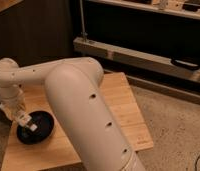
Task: Place the bottle in the ceramic bowl
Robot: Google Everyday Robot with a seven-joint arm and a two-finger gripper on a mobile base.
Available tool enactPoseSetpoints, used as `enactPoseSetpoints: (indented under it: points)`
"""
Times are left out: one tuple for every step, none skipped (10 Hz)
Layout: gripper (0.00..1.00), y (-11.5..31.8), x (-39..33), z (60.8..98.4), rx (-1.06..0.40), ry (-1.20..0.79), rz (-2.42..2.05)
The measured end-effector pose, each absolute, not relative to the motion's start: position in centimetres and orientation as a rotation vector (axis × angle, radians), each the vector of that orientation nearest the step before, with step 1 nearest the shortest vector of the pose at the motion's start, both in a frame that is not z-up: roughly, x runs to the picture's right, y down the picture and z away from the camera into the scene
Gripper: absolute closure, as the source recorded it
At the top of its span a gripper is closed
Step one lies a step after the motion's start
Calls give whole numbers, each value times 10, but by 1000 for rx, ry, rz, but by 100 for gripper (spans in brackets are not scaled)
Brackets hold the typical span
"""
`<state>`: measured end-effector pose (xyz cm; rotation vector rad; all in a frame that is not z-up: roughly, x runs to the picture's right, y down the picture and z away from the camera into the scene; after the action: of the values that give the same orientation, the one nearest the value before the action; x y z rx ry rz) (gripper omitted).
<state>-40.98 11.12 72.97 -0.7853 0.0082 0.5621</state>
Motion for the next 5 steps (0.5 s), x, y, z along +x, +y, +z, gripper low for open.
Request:
enactPoseSetpoints:
  points:
    - [73, 123, -403, 727, -772, -19, 537]
    - [65, 132, -400, 725, -760, -36, 517]
    - [55, 141, -395, 722, -754, -52, 501]
    - [44, 147, -387, 722, -744, -67, 496]
    - [34, 153, -382, 722, -738, -79, 491]
